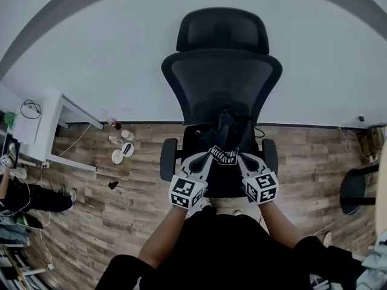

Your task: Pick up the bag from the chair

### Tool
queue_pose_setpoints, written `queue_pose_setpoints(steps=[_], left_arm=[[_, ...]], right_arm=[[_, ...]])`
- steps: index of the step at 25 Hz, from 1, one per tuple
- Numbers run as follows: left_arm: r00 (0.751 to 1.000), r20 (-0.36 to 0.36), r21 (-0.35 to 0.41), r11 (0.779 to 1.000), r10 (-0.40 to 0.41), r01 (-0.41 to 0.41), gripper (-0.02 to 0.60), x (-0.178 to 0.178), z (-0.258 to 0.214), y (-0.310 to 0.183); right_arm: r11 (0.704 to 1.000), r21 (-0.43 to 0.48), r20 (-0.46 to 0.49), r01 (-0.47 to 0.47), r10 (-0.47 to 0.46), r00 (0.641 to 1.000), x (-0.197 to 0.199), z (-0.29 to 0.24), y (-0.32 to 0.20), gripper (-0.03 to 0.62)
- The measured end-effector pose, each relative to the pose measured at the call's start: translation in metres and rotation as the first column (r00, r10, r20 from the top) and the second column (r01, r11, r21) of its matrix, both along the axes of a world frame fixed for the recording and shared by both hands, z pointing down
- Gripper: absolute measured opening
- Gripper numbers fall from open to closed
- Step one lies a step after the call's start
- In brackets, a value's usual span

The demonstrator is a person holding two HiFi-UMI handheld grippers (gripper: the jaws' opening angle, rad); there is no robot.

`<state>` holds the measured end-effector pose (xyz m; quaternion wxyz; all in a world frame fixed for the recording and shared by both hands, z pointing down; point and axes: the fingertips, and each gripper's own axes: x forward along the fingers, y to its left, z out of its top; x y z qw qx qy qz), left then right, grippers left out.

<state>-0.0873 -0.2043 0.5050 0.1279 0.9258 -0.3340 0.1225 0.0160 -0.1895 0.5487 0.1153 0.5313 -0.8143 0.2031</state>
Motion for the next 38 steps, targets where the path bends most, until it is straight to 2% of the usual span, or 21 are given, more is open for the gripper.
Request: queue_pose_setpoints(steps=[5,11,14,21,24,26,28,29,30,31,34,38], left_arm=[[0.998,0.015,-0.026,0.998,0.063,-0.062,0.021,-0.006,0.015,-0.018],[0.994,0.037,-0.058,0.994,0.098,-0.096,0.021,0.006,0.032,-0.035],[0.995,0.043,-0.069,0.993,0.094,-0.091,0.021,0.017,0.041,-0.045],[0.992,0.114,-0.064,0.997,0.053,-0.046,0.021,0.029,0.067,-0.088],[0.988,0.143,-0.075,0.996,0.054,-0.043,0.021,0.032,0.080,-0.105],[0.990,0.134,-0.109,0.994,0.043,-0.028,0.021,0.038,0.092,-0.114],[0.993,0.118,-0.163,0.987,0.028,-0.009,0.029,0.045,0.107,-0.122],[0.993,0.114,-0.194,0.981,0.028,-0.006,0.074,0.049,0.116,-0.125],[0.994,0.108,-0.227,0.974,0.034,-0.009,0.214,0.051,0.126,-0.129],[0.994,0.102,-0.257,0.966,0.042,-0.015,0.283,0.054,0.135,-0.134],[0.992,0.110,-0.307,0.951,0.068,-0.031,0.343,0.065,0.160,-0.145],[0.985,0.140,-0.332,0.942,0.097,-0.046,0.362,0.077,0.189,-0.165]], right_arm=[[0.998,-0.016,-0.047,-0.059,0.058,0.997,0.001,0.009,-0.011,0.021],[0.993,-0.036,-0.060,-0.109,0.106,0.993,0.018,0.023,-0.022,0.021],[0.993,-0.032,-0.105,-0.114,0.110,0.988,0.032,0.031,-0.032,0.021],[0.983,-0.098,-0.105,-0.153,0.143,0.984,0.079,0.064,-0.051,0.021],[0.976,-0.154,-0.075,-0.156,0.146,0.986,0.090,0.086,-0.057,0.029],[0.962,-0.212,-0.001,-0.171,0.175,0.985,0.097,0.104,-0.062,0.112],[0.934,-0.288,0.096,-0.211,0.247,0.964,0.107,0.128,-0.067,0.214],[0.917,-0.326,0.138,-0.230,0.287,0.948,0.111,0.141,-0.070,0.260],[0.902,-0.355,0.168,-0.247,0.321,0.932,0.114,0.153,-0.074,0.303],[0.891,-0.374,0.183,-0.259,0.344,0.921,0.117,0.163,-0.080,0.321],[0.872,-0.415,0.192,-0.260,0.363,0.912,0.125,0.188,-0.091,0.358],[0.860,-0.460,0.216,-0.220,0.349,0.912,0.131,0.216,-0.111,0.395]])
